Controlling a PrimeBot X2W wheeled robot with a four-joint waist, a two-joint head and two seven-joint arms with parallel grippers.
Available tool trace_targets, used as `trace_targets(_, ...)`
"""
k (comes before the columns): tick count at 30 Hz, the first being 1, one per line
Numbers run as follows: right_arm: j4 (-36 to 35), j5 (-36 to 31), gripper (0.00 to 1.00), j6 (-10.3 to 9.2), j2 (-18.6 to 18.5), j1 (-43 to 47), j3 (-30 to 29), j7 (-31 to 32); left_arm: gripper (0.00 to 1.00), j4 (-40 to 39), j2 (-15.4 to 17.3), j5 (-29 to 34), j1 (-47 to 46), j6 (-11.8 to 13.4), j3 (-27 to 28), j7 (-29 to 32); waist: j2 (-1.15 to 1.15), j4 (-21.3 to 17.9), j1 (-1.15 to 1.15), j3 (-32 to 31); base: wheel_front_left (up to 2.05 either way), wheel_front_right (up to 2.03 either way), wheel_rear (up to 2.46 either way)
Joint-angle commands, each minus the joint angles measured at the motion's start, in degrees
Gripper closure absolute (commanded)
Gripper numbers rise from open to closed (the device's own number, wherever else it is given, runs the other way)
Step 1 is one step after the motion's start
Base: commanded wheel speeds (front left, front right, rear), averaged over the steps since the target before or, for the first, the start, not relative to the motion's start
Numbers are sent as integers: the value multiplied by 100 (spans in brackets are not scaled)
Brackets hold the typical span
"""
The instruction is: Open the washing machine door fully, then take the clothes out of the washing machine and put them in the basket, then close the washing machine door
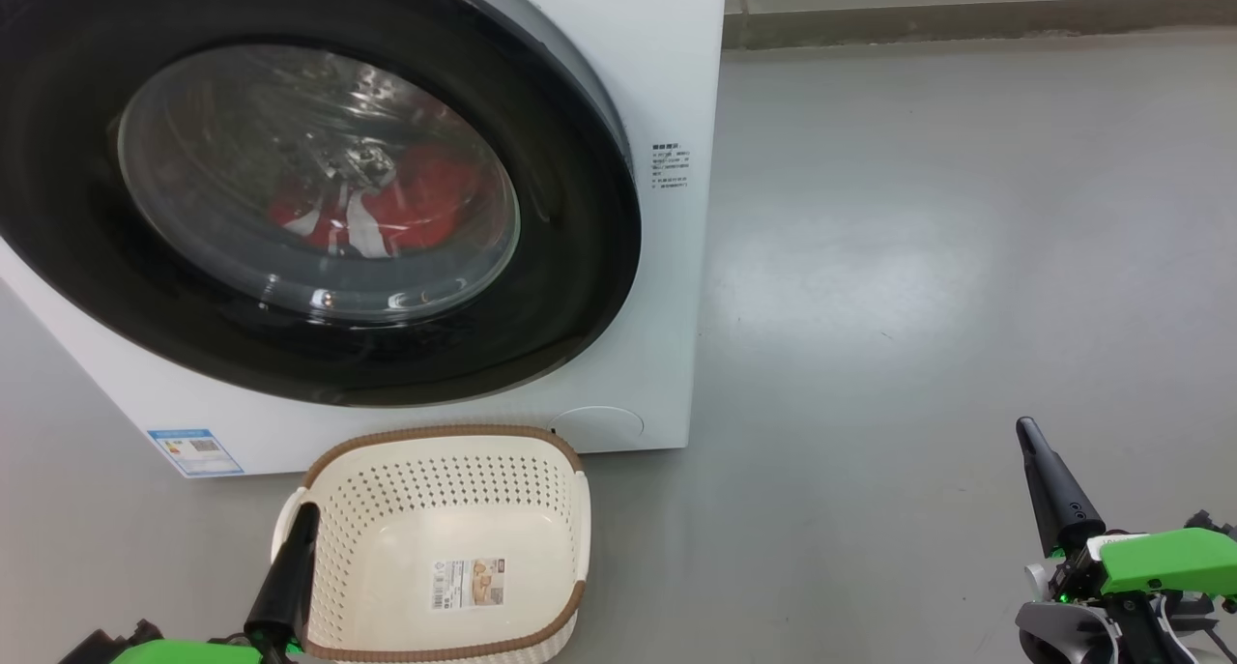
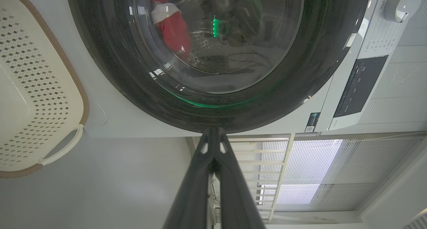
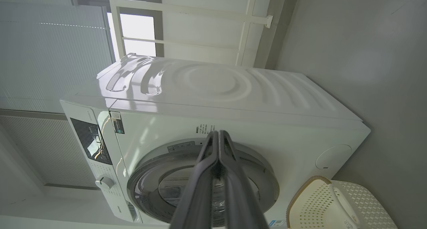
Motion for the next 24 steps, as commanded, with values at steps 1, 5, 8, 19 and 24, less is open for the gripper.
trace_targets(1, -166, -53, 100, -3, -77, -252, 107, 36, 100, -162, 45, -37, -252, -41, 205, 27, 0, 0, 0, 0, 0, 0, 0)
trace_targets(5, -166, -53, 100, -3, -77, -252, 107, 36, 100, -162, 45, -37, -252, -41, 205, 27, 0, 0, 0, 0, 0, 0, 0)
trace_targets(8, -166, -53, 100, -3, -77, -252, 107, 36, 100, -162, 45, -37, -252, -41, 205, 27, 0, 0, 0, 0, 0, 0, 0)
trace_targets(19, -166, -53, 100, -3, -77, -252, 107, 36, 100, -162, 45, -37, -252, -41, 205, 27, 0, 0, 0, 0, 0, 0, 0)
trace_targets(24, -166, -53, 100, -3, -77, -252, 107, 36, 100, -162, 45, -37, -252, -41, 205, 27, 0, 0, 0, 0, 0, 0, 0)
